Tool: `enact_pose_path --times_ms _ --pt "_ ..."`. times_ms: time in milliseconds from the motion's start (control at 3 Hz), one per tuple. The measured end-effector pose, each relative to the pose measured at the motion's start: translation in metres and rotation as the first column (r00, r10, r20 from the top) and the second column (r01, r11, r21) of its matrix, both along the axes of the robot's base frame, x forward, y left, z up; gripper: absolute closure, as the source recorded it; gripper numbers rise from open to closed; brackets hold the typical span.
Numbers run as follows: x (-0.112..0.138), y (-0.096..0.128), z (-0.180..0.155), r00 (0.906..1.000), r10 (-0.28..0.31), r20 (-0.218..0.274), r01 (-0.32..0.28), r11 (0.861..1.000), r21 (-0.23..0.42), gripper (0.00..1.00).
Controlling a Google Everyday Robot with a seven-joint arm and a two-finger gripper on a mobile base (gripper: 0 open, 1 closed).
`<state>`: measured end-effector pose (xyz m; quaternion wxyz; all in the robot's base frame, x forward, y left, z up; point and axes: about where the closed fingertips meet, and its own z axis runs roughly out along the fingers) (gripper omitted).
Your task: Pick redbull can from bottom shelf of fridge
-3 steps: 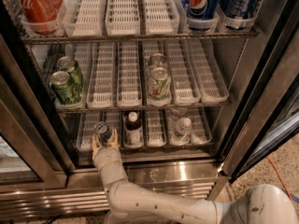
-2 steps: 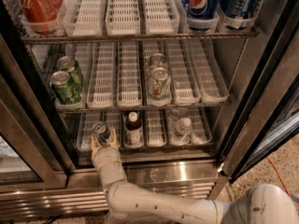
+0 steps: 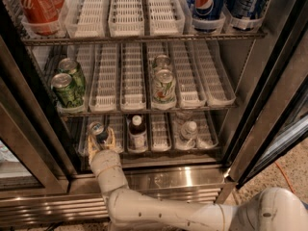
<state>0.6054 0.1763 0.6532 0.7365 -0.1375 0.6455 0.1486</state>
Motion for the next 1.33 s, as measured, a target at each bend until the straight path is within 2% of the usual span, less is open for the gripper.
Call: enact_pose_path --times_ms 333,667,1333 --pt "-0.009 0.002 0.019 0.9991 0.014 0.041 -0.014 1.0 0.007 1.0" --pt "-0.025 0.003 0.022 0.9991 0.024 0.035 -0.025 1.0 0.01 1.0" --pt "-0.068 -0.023 0.027 0.9995 -0.031 0.004 0.031 0.999 -0.012 1.0"
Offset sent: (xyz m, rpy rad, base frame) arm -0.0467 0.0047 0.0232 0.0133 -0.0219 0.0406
